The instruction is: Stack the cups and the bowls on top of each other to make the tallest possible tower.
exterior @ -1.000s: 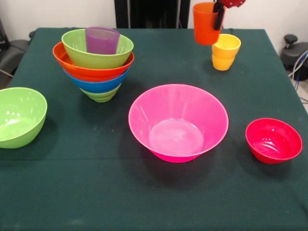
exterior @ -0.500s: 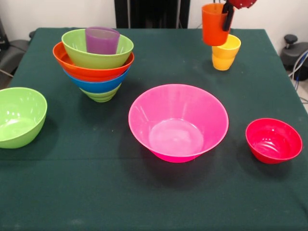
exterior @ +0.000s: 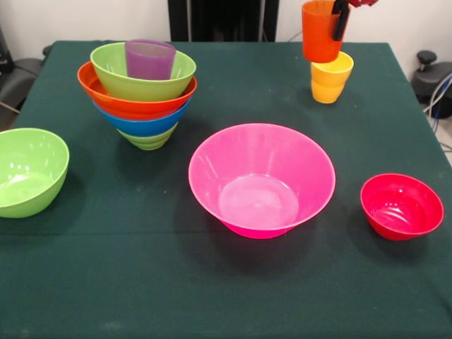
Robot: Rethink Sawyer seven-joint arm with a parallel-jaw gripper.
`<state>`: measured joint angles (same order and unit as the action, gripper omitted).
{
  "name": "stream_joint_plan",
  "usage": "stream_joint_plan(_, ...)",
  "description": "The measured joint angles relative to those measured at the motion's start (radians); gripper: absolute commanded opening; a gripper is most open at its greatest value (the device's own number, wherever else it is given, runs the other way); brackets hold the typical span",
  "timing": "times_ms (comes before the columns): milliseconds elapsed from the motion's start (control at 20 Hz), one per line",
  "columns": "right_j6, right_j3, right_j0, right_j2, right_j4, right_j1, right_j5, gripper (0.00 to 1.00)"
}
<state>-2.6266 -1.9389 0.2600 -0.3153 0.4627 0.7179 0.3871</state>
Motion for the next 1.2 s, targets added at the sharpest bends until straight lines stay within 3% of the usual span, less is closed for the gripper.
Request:
stream_joint_plan(700,0.0,-0.011,0.019,0.0,0.056,-0.031,-0.015,0.0)
stream_joint_plan(1200,-0.002,-0.015,0.079,0.0,0.091,-0.057,-0.015,0.0)
